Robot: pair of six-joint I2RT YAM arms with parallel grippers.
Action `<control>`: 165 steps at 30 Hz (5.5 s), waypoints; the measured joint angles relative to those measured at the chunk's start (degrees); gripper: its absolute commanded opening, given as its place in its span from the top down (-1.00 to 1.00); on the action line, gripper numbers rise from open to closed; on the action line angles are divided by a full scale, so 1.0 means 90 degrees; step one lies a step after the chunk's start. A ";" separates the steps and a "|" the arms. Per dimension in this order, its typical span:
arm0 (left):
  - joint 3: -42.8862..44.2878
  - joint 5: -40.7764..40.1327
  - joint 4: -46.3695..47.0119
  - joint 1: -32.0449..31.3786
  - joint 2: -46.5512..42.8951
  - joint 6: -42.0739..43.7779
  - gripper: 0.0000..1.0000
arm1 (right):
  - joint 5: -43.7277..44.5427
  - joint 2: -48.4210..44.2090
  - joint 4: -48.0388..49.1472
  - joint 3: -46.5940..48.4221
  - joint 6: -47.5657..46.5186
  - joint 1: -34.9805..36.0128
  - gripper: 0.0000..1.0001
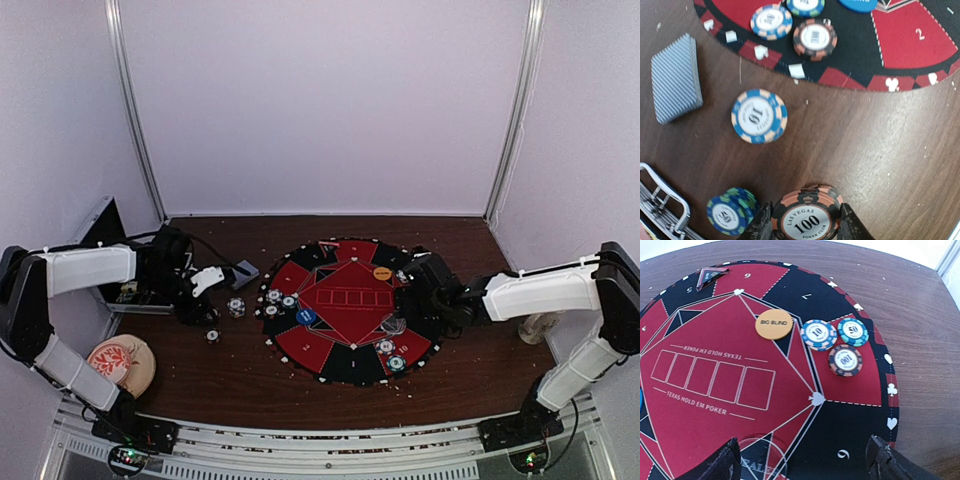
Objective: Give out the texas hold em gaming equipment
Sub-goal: Pick up the pile of poker chips from the pile of poker chips, then place the pile of poker chips at the dealer area, then pick up the face-down deck piles from the center of the board.
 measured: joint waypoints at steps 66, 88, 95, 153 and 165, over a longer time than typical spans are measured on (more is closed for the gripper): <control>0.9928 -0.0180 -0.1472 -0.5243 0.7475 -0.0765 0.47 | 0.1180 -0.3264 -0.0104 -0.1528 0.1001 -0.2079 -0.76; 0.9952 -0.0304 -0.1440 -0.5251 0.7657 -0.0692 0.00 | 0.0981 -0.3252 -0.0002 -0.1530 0.0979 -0.2079 -0.75; 0.9967 -0.0427 -0.1392 -0.5258 0.7657 -0.0670 -0.14 | 0.0954 -0.3252 0.0036 -0.1557 0.0976 -0.2079 -0.75; 0.4869 -0.1236 -0.0505 -0.0432 0.3150 -0.1083 -0.96 | -0.0070 -0.2086 0.0605 -0.1474 0.0352 -0.1370 -1.00; 0.5690 -0.1190 -0.1035 -0.0104 0.4388 -0.1022 -0.96 | -0.0032 -0.2086 0.0605 -0.1474 0.0313 -0.1331 -1.00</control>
